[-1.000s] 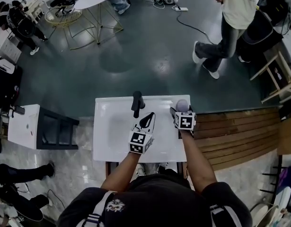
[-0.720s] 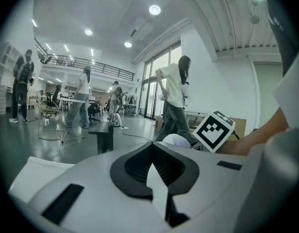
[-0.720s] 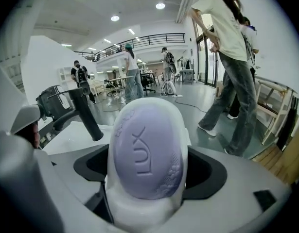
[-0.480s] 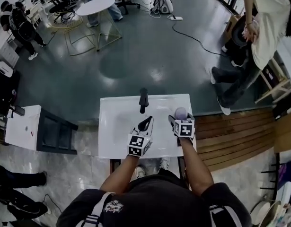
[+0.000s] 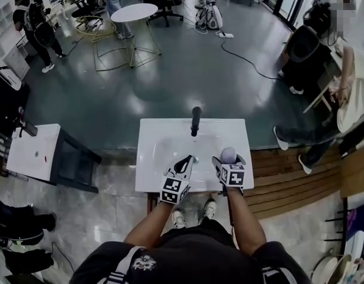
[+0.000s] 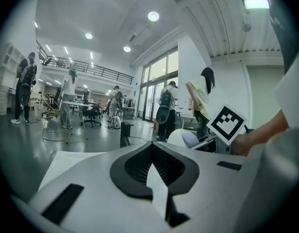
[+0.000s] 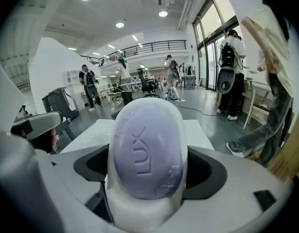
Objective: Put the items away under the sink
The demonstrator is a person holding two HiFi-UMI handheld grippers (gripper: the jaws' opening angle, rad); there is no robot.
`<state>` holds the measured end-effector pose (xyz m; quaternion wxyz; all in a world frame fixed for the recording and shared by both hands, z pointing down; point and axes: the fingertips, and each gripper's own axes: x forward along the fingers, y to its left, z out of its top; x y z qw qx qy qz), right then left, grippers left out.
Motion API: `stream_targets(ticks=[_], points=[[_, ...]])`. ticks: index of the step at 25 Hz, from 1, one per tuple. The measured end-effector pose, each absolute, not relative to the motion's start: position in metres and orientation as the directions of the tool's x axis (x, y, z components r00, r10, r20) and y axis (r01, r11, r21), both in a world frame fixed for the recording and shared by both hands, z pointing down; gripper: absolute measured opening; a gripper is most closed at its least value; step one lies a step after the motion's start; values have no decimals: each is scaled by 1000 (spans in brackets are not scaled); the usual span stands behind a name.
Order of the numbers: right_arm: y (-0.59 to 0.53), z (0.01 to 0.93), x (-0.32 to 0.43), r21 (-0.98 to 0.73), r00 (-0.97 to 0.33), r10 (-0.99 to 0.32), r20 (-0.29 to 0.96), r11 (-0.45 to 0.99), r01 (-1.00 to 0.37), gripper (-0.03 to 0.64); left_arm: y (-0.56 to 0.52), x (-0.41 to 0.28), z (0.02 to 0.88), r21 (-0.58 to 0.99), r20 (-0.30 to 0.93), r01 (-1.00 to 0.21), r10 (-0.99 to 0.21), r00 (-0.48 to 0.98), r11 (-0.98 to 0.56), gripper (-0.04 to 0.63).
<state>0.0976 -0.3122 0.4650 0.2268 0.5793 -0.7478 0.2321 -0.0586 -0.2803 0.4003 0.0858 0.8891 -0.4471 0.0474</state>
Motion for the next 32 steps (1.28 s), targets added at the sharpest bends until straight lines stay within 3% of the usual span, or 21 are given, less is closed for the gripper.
stream_targets(ticks=[11, 32], points=[[-253, 448, 88, -116, -279, -767, 578, 261, -958, 468, -231, -70, 394, 108, 158, -847, -832, 532, -521, 0], [-115, 451, 133, -178, -451, -725, 521, 424, -888, 468, -79, 2, 408, 117, 176, -927, -911, 372, -356, 0]])
